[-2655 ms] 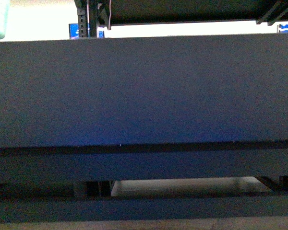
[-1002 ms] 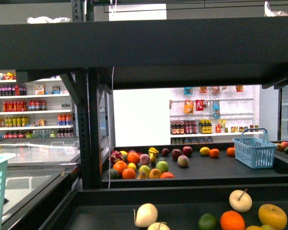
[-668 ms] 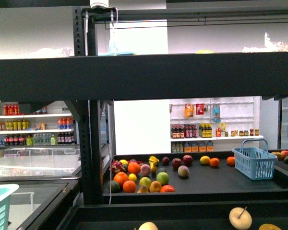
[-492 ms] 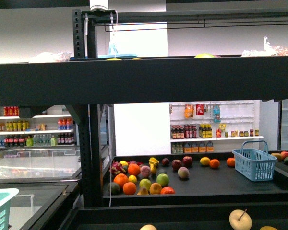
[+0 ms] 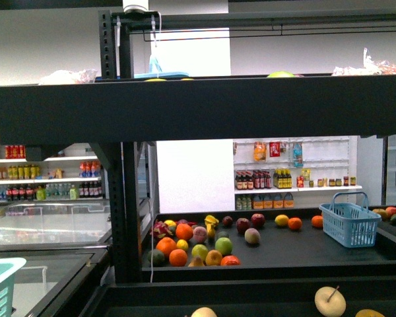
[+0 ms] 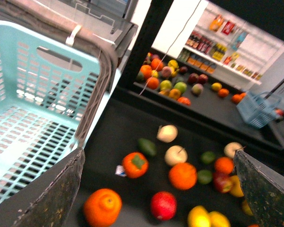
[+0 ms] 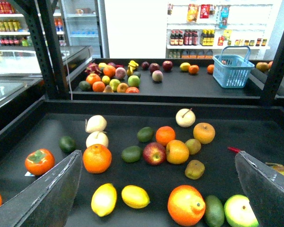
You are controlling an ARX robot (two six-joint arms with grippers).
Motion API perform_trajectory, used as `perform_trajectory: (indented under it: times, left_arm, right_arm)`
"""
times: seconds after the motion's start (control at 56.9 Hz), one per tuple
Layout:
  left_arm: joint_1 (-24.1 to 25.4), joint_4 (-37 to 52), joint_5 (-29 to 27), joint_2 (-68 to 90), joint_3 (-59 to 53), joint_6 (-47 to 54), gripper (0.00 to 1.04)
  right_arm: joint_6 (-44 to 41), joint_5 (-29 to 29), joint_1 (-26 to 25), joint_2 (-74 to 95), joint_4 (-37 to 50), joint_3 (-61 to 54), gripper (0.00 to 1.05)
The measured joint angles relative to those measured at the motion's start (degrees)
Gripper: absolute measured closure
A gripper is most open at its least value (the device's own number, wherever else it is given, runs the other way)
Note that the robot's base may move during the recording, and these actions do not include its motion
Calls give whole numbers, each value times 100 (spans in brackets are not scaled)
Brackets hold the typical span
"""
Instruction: Pick lemon from shelf
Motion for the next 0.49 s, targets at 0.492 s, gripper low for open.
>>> perform_trajectory:
  times: [0.492]
  left_arm:
    - [2398, 1141, 2566, 3751, 1709, -2894, 8]
  right_arm:
    - [2, 2, 0, 0, 0, 0, 7]
